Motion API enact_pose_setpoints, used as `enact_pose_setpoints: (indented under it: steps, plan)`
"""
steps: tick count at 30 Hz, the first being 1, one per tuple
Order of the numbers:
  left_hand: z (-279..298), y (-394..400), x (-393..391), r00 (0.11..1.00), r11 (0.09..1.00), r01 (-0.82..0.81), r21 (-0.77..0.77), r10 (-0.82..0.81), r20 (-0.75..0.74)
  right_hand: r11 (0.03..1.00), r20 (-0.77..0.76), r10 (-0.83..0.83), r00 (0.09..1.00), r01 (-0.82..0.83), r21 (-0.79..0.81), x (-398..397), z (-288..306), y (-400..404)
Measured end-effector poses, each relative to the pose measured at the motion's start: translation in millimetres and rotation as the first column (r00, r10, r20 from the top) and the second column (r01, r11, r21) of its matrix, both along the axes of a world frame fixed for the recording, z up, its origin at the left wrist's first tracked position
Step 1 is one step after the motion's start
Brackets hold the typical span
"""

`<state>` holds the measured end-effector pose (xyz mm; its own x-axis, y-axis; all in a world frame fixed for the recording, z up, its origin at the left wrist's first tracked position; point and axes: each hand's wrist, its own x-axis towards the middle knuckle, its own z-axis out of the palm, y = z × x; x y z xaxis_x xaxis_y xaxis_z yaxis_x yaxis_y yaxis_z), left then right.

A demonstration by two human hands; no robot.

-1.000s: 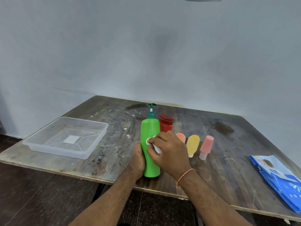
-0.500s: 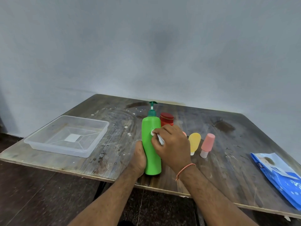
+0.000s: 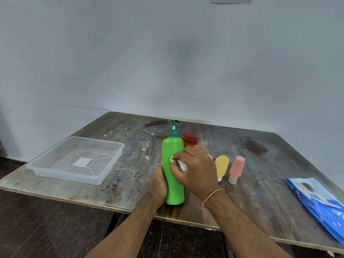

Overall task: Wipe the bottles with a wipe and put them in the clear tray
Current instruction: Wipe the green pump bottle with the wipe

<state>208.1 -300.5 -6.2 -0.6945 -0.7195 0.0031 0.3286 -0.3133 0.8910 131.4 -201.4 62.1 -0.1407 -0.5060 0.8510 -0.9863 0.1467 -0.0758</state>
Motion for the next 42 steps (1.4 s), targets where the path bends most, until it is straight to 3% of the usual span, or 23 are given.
enact_pose_setpoints:
  steps: [4, 9, 16, 21, 26, 32, 37, 42]
  plan:
    - [-0.6, -0.1, 2.2, 0.997, 0.997, 0.071, -0.031, -0.071, 0.023, 0.994, 0.099, -0.077, 0.992, 0.084, -0.074, -7.2, 4.6, -3.0]
    - [2.9, 3.0, 1.6, 1.000, 0.999, 0.030, -0.022, -0.030, -0.008, 0.996, 0.050, 0.090, 0.995, -0.089, -0.025, -5.3, 1.5, 2.4]
    - [1.3, 0.3, 4.7, 0.993, 0.992, 0.122, -0.045, -0.122, 0.006, 0.995, 0.116, 0.055, 0.992, -0.044, -0.094, -13.2, 4.4, 1.5]
    - [6.6, 4.7, 6.0, 0.996, 0.995, 0.091, -0.034, -0.092, -0.011, 0.988, 0.104, 0.146, 0.984, -0.149, 0.026, -15.0, 2.2, 7.3]
    - [6.5, 3.3, 6.8, 0.988, 0.988, 0.153, -0.031, -0.153, 0.006, 0.997, 0.107, 0.062, 0.992, -0.057, -0.056, -21.9, 5.7, 7.3]
    - [4.3, 1.5, 6.5, 0.988, 0.988, 0.156, -0.025, -0.156, -0.011, 0.983, 0.146, 0.173, 0.974, -0.181, 0.042, -27.6, -2.3, 13.3]
    - [6.9, -1.3, 8.0, 0.962, 0.962, 0.272, 0.027, -0.271, -0.034, 0.997, 0.151, 0.072, 0.986, -0.075, 0.012, -34.4, -3.6, 16.2]
    - [6.5, -3.9, 8.9, 0.942, 0.939, 0.333, 0.089, -0.327, -0.079, 0.996, 0.149, 0.088, 0.985, -0.089, 0.001, -33.8, -3.3, 14.9]
